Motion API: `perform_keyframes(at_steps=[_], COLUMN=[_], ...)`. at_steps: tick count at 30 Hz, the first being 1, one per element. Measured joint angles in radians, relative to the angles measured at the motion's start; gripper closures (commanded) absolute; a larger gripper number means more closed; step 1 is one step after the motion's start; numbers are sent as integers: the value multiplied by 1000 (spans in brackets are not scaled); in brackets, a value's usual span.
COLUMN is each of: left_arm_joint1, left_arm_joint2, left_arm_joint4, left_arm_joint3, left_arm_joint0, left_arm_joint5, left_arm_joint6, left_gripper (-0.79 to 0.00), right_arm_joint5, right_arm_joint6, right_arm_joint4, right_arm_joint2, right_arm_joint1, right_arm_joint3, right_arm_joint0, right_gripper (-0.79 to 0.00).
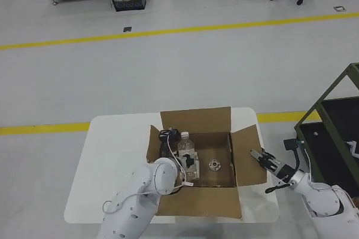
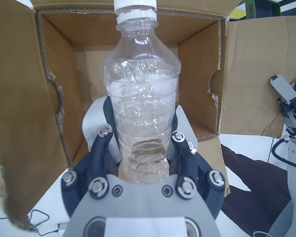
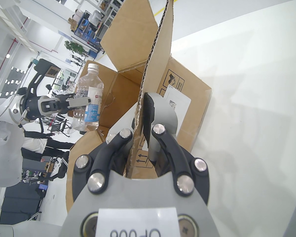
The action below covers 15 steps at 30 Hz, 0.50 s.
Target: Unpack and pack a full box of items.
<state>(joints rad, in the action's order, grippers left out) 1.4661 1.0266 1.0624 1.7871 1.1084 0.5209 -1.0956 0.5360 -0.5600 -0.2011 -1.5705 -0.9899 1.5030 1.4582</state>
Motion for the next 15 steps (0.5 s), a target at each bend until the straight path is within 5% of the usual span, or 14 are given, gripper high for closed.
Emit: perform_keyframes(at_steps=[15], left_arm_joint1=[-1], left_arm_joint2=[10], left_arm_joint4=[-4], left_arm_joint3=[15], left_arm_joint0=[5], left_arm_joint5=[3], left_arm_joint6=[-7], left_gripper=[0], right_arm_joint5=[-3], right_arm_joint6=[3], right_arm_joint4=[-1], right_arm_joint2=[6], right_arm_joint1=[-1], right_arm_joint3=[-5], right_arm_joint0=[-2], right_gripper=[0])
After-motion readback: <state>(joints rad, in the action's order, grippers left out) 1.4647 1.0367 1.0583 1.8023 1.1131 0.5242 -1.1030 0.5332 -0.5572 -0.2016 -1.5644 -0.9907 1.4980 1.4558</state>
